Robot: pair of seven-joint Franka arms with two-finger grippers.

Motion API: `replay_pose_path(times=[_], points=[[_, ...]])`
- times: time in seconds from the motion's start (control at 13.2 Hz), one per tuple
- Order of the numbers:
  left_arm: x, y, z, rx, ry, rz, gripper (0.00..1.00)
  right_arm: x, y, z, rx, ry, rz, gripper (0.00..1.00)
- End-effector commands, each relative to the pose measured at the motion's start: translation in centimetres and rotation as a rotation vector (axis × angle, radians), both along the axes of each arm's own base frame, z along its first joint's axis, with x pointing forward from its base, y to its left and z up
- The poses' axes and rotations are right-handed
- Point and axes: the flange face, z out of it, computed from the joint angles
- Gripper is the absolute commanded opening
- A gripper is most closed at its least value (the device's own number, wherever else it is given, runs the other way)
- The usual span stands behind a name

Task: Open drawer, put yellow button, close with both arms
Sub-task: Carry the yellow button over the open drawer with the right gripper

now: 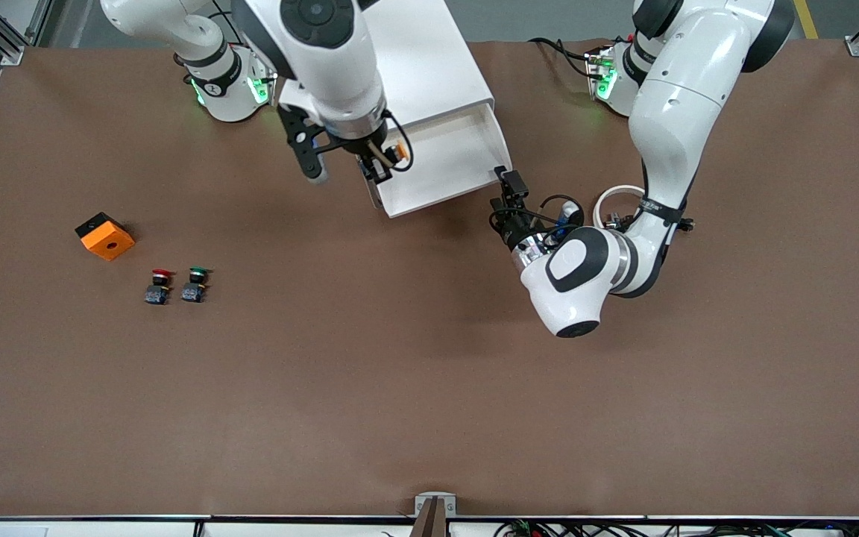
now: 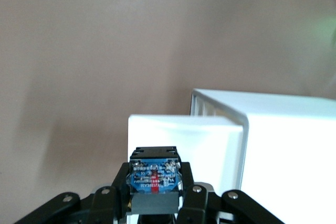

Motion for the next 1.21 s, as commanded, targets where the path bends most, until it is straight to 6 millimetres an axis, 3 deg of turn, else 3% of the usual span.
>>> replay_pose_path(times=[0.0,0.45,0.91,1.13], points=[[0.4,-0.1,0.3,-0.002,-0.008,-0.014,1.00,-2.1,3.0,0.4,0.005,-0.014,-0.059,0.00],[0.1,-0.4,1.4,-0.024,0.012,-0.019,1.00,-6.2,9.0,-3.2,-0.040,-0.064,-0.147,0.00],[0.3,0.5,3.5,-0.055,0.029,-0.033,1.00,-7.4,11.5,-6.6,-0.068,-0.066,-0.243,0.00],[1.3,2.2,5.1,-0.101,0.045,-0.021,1.00,-8.9,12.8,-8.2,-0.097,-0.070,-0.238,0.00]])
